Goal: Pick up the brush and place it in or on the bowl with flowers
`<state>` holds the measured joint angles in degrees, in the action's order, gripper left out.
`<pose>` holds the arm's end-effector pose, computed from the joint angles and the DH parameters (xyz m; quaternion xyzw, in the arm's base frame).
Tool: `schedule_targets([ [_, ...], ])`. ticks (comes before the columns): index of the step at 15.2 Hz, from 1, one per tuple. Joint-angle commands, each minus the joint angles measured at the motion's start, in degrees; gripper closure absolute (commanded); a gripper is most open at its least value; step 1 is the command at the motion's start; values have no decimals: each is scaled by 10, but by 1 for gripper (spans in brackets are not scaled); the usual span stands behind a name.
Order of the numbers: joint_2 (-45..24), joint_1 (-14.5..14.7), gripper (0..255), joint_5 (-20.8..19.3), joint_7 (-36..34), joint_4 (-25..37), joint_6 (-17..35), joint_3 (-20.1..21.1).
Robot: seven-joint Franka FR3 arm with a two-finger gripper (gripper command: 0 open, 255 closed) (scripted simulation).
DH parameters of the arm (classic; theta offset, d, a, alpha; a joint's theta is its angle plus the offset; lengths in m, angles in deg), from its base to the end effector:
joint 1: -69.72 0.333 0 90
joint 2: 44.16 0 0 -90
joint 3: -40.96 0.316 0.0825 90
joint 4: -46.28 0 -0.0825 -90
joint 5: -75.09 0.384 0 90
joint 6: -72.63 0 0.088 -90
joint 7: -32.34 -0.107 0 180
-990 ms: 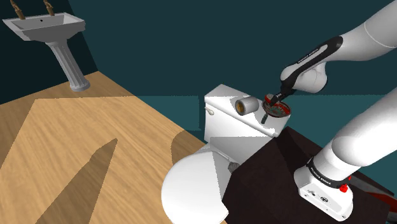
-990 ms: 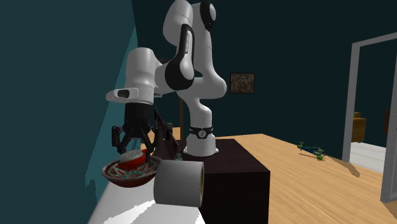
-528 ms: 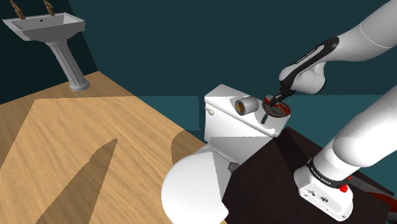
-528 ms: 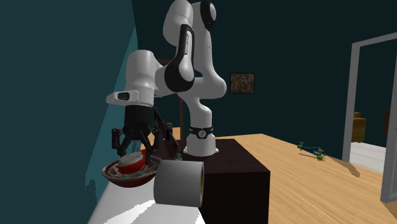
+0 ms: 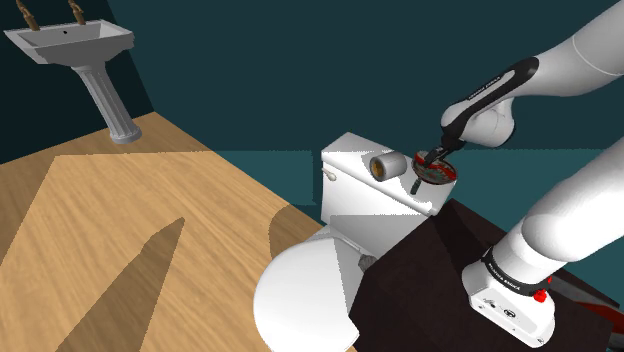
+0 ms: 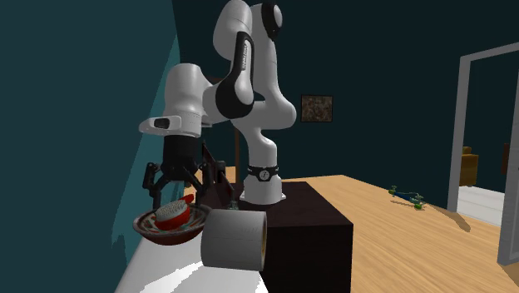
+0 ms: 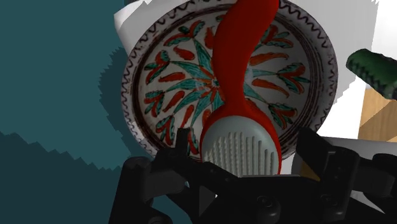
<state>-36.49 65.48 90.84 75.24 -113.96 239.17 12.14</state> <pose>0.3277 -0.2259 0.2633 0.9900 -0.0457 0.1336 0.0045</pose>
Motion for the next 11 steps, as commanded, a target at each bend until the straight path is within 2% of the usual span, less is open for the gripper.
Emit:
schedule_targets([
  [1, 46, -44, 0, -86, -59, -7, -35, 23],
  [3, 96, -83, 0, -134, -94, -11, -80, 48],
  [11, 96, -85, 0, -132, -93, -11, -80, 51],
])
